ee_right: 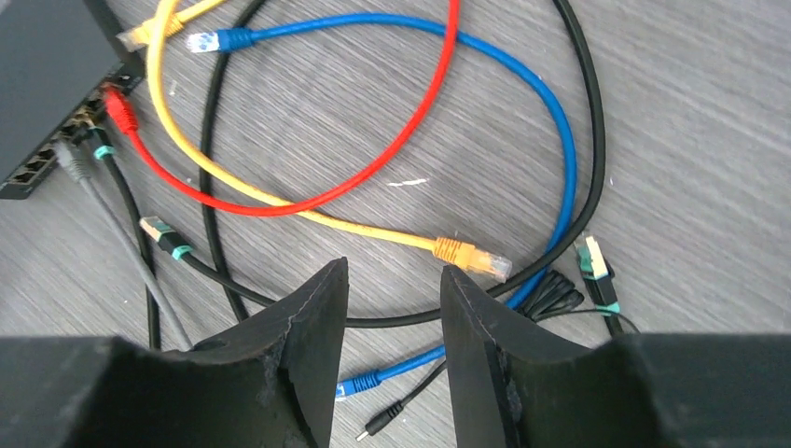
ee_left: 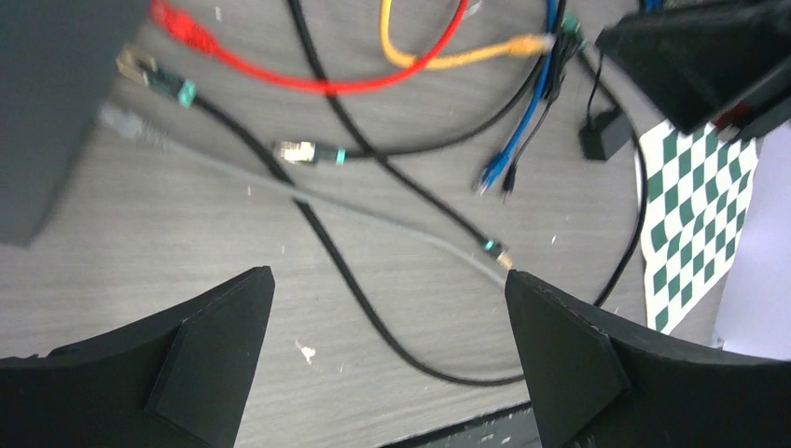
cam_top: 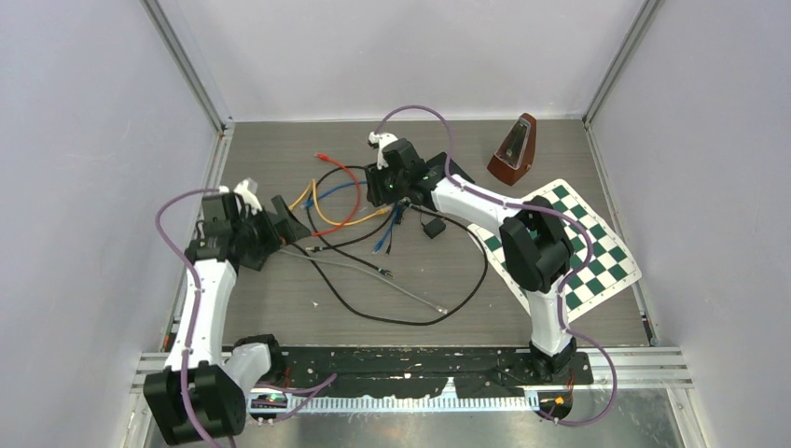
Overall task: Insert the plug into the switch port
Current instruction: Pick up the connector from the center of the board.
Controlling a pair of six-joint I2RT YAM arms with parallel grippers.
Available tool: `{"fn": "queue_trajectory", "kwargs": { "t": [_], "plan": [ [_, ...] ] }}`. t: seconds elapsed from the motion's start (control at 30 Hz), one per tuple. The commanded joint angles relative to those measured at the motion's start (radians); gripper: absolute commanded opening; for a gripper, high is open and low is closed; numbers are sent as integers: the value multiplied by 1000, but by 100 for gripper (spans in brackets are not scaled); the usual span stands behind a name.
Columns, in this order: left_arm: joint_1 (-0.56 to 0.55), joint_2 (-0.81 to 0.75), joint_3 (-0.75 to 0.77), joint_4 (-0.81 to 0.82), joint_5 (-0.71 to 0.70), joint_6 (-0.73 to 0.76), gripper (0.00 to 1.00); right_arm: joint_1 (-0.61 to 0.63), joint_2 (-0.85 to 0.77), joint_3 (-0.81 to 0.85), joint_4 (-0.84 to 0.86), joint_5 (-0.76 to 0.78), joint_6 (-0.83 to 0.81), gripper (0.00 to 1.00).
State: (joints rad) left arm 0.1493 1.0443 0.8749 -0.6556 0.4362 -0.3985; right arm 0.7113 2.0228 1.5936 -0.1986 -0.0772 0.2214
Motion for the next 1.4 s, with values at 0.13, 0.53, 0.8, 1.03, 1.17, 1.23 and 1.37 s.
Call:
{"fn": "queue_trajectory", "kwargs": {
  "t": [0.13, 0.53, 0.8, 1.03, 1.17, 1.23, 1.37],
  "plan": [
    [-11, -209, -195, 38, 110, 4, 100, 4, 79, 96, -183, 203, 190, 45],
    [-74, -355, -267, 81, -39, -38, 100, 75, -118, -163, 9, -35, -292, 49],
    [-98, -421, -265, 84, -28, -22, 100, 40, -101, -115, -143, -419, -789, 49],
    [-118, -482, -265, 67, -132, -27, 100, 24, -46, -72, -256, -553, -1059, 49],
    [-123, -490, -257, 54, -151, -21, 100, 23, -16, -52, -301, -533, -1152, 50],
    [-128, -493, -256, 51, -157, -18, 100, 23, 4, -33, -322, -538, -1178, 50],
    [-130, -508, -254, 47, -180, -16, 100, 23, 52, 22, -387, -531, -1227, 50]
  ]
}}
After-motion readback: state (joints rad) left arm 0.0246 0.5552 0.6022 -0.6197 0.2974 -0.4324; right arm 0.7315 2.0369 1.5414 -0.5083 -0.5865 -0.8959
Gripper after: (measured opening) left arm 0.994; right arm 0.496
